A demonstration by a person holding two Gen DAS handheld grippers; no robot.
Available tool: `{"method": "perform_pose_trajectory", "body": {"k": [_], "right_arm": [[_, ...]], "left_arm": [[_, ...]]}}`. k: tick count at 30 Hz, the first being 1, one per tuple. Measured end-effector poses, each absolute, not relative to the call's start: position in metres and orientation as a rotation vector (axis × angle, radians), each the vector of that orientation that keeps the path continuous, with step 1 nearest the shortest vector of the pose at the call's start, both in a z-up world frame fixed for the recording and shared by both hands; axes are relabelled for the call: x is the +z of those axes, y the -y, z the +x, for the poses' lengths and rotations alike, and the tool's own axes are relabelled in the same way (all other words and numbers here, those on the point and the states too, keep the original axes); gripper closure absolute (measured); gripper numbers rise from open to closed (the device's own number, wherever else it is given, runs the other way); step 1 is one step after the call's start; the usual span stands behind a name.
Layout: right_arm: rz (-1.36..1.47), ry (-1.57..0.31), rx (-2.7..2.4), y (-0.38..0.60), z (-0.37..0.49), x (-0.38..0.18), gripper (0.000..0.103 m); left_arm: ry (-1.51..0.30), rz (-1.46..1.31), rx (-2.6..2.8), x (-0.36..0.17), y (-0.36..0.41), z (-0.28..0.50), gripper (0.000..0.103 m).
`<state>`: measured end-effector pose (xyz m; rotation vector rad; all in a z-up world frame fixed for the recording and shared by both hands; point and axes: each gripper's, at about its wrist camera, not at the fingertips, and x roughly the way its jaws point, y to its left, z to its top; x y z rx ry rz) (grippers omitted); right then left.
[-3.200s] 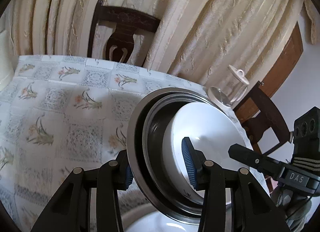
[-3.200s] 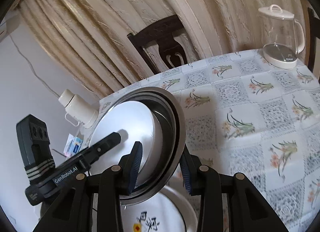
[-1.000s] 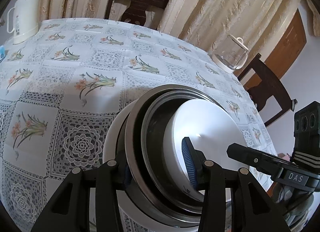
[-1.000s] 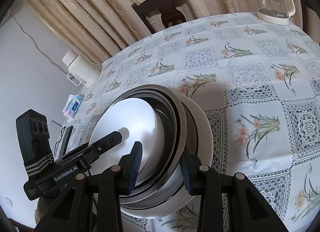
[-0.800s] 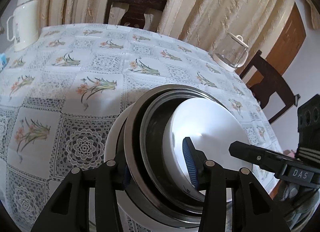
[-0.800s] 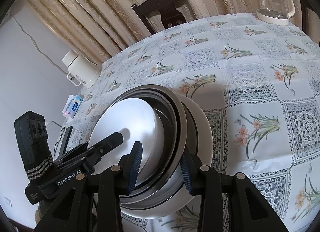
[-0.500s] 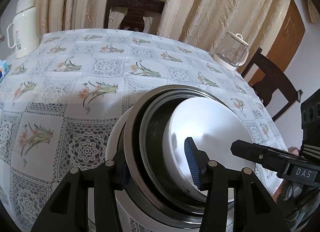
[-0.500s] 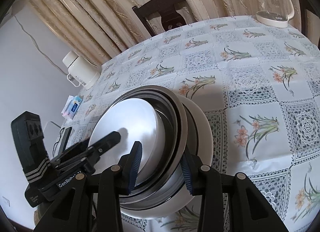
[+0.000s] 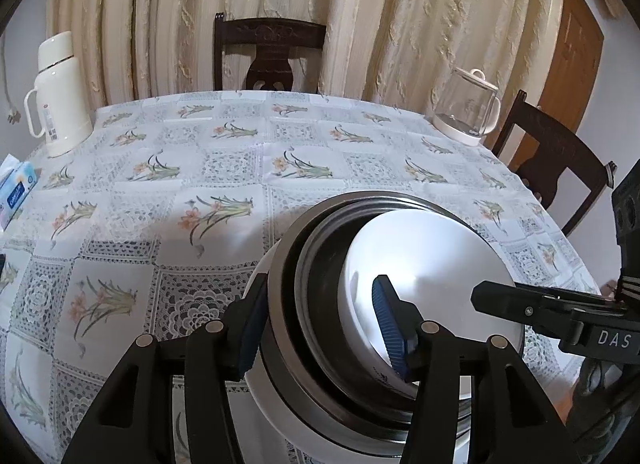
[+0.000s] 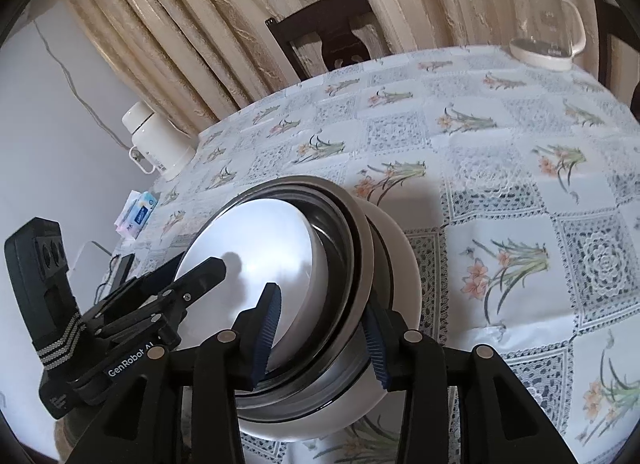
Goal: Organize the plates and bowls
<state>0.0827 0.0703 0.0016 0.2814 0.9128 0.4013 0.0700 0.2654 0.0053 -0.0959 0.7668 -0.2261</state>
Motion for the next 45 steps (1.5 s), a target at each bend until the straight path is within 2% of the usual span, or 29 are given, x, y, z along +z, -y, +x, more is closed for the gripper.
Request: {"method": "perform_pose_trajectory", "body": {"k": [10, 19, 30, 32, 33, 36, 37, 41, 45], "right_arm": [[0.218, -0.840, 0.374, -0.072, 0.071, 0.007, 0.053], [0.213, -0.754, 0.366, -0.065, 0.053, 0.018, 0.047], [0.270, -0.692, 0.353, -0.051, 0.025, 0.015, 0.046], [0.267, -0.654, 0.343, -0.050, 0.017, 0.018, 0.042], [0.266, -0.635, 0.340, -0.049, 0.013, 0.019, 0.036], [0.270, -0.560, 0.329, -0.047, -0.003, 0.023, 0.011], [0.272, -0.538, 0.323, -0.046, -0.008, 0.024, 0.006], [0.239, -0.500, 0.305, -0.049, -0.021, 0.021, 0.001], [0.165, -0.479, 0.261, -0.054, -0.030, 0.016, 0.001]], "left_arm": [[-0.698, -0.033, -0.178, 0.015, -0.266, 0.060, 0.042], [-0.689, -0.041, -0.175, 0.019, -0.268, 0.053, 0.040], [-0.641, -0.037, -0.161, 0.027, -0.272, 0.019, 0.030], [-0.616, -0.030, -0.154, 0.030, -0.272, 0.010, 0.025], [-0.604, -0.028, -0.150, 0.032, -0.272, 0.006, 0.024], [-0.573, -0.030, -0.147, 0.036, -0.274, -0.005, 0.019], [-0.555, -0.029, -0.140, 0.038, -0.274, -0.011, 0.016], [-0.503, -0.020, -0.111, 0.043, -0.275, -0.029, 0.005], [-0.466, 0.006, -0.085, 0.045, -0.273, -0.041, 0.001]]}}
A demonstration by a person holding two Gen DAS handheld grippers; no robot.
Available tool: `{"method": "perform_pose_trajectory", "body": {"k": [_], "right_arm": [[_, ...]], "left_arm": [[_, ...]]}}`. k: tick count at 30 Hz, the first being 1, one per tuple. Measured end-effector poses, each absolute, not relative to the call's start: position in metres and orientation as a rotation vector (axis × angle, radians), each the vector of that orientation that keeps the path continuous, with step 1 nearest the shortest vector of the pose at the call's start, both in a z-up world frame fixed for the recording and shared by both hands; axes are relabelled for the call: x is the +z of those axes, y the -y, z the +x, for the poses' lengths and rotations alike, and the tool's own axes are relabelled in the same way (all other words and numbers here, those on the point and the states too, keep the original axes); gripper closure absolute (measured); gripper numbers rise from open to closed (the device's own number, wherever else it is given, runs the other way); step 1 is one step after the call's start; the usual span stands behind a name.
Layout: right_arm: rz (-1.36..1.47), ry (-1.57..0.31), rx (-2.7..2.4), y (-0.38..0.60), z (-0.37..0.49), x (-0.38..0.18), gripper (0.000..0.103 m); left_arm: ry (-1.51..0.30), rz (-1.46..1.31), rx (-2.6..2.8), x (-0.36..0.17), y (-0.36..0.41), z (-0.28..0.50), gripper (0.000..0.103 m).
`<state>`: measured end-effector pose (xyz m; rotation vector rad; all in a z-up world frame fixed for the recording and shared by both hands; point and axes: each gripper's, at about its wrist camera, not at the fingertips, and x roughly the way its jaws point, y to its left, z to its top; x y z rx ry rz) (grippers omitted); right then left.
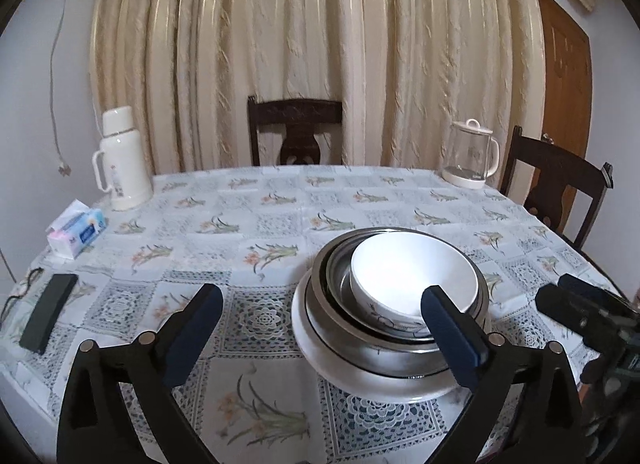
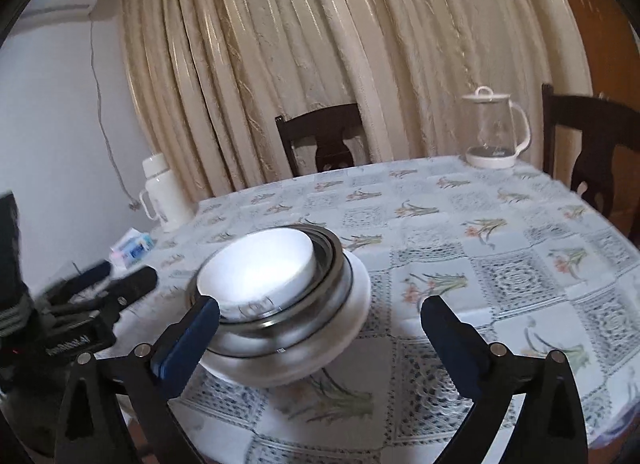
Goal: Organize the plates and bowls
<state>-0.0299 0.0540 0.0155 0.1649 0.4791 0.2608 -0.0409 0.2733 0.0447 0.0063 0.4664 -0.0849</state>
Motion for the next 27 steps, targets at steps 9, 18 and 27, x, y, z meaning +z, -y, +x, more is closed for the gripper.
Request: {"method": "perform_pose_trajectory", "body": {"k": [9, 18, 27], "right_arm": [[0.092, -0.489, 0.211, -0.056, -0.037, 0.006, 0.000], [0.041, -0.519, 0.257, -0.067, -0.042, 0.002, 0.000], [0.026, -0.564, 0.277, -0.076, -0.041, -0.005, 0.000]], "left_arm": [[-0.401, 0.167, 0.001, 0.039, -0.251, -0.064, 0.000], [-0.425, 0.176, 0.037, 0.030, -0.253, -0.066, 0.000], [-0.457, 0.175, 0.050, 0.020, -0.256, -0.062, 0.000]]}}
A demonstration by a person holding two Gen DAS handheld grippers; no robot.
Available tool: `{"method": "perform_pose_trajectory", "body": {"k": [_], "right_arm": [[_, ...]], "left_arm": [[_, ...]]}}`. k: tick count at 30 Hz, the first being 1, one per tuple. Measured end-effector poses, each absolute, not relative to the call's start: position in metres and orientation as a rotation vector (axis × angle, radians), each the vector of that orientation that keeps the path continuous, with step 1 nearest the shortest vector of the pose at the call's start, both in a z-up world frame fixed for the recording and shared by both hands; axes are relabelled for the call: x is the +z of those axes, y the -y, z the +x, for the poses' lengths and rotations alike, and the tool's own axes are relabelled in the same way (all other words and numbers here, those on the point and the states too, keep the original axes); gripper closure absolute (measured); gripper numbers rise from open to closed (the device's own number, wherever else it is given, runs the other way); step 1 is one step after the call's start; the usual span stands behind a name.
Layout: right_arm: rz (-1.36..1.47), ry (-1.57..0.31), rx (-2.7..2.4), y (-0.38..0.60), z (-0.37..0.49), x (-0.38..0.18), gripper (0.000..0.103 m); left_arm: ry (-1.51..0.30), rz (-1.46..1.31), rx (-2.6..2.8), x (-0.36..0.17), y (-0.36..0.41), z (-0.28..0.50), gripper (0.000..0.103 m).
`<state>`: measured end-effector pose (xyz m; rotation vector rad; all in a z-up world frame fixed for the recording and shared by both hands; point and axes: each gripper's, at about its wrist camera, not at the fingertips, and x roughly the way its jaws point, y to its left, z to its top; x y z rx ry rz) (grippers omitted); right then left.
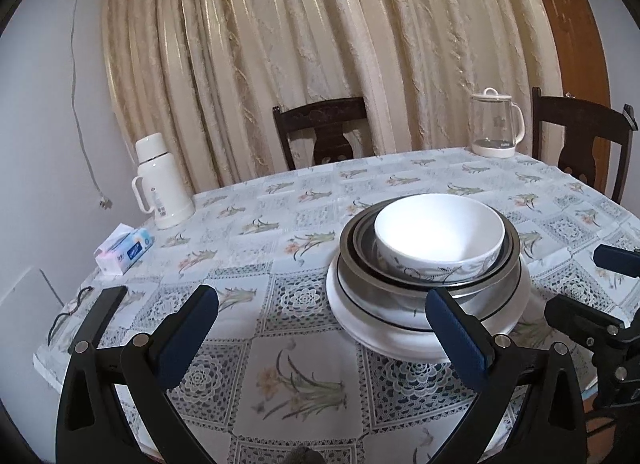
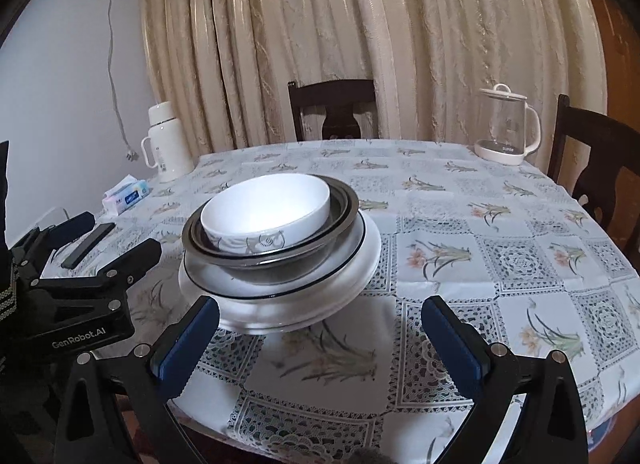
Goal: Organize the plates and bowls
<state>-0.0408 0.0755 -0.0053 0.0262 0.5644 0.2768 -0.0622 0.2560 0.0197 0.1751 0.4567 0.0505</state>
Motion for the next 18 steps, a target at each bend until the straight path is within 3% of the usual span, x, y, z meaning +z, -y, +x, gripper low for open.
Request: {"method": "perform_pose_trajectory", "body": {"k": [18], "right_arm": [[0.018, -0.611, 0.248, -0.084, -0.029, -0.012, 0.000]], "left_arm": [[-0.519, 0.160, 0.039, 0.002, -0.257, -0.052, 0.000]]}}
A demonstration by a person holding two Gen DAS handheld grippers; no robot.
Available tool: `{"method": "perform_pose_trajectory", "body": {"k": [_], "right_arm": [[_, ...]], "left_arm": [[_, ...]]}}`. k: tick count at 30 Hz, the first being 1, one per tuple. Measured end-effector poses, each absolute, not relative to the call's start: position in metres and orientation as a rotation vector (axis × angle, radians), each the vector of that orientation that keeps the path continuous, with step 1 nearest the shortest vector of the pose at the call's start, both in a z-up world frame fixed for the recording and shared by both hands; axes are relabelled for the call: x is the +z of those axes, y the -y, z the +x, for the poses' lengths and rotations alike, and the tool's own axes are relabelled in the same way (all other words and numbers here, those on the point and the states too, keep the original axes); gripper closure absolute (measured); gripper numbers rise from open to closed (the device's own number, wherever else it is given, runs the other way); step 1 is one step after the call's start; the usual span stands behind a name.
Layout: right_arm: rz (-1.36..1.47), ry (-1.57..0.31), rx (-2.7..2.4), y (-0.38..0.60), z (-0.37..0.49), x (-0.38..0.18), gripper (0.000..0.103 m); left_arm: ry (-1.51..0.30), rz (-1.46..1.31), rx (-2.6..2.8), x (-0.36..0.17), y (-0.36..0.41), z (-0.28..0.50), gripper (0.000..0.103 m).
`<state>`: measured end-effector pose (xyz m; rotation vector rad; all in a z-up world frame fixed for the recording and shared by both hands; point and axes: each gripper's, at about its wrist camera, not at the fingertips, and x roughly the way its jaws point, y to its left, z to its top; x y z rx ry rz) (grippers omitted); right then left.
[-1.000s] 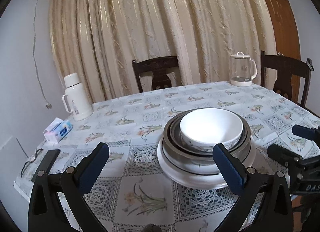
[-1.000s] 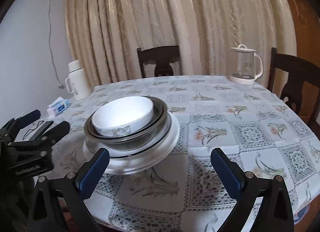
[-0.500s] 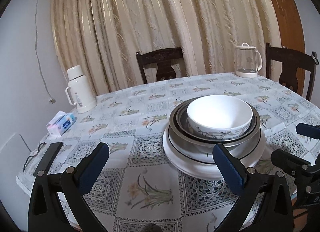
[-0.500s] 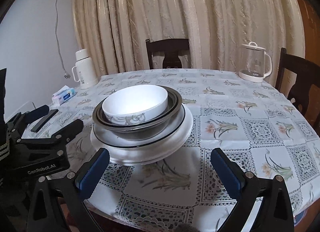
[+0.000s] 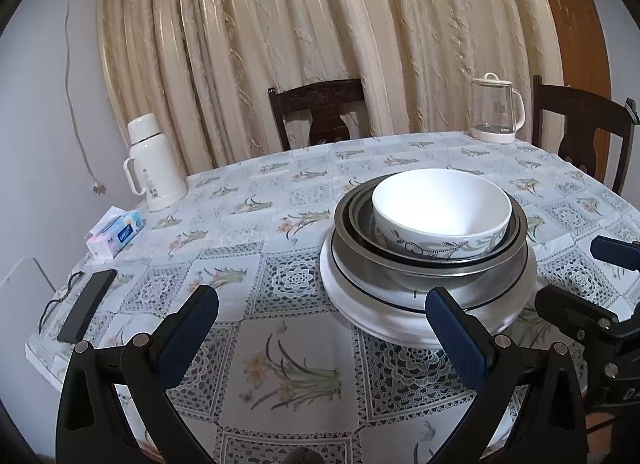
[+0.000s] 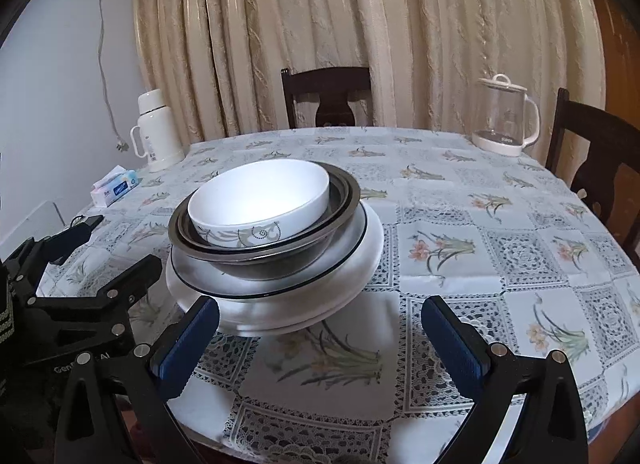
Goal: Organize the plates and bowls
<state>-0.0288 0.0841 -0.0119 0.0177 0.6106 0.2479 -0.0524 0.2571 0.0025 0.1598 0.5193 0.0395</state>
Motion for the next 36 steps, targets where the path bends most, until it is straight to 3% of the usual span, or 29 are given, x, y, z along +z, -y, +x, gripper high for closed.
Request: {"method": "perform_pose_trajectory", "body": {"k": [36], "right_arm": [[-0.003, -0.680, 0.307, -0.096, -0.021, -0.028, 0.000]], "left_arm": [[-0.585, 0.157, 0.031, -0.015, -0.258, -0.042, 0.000]]}}
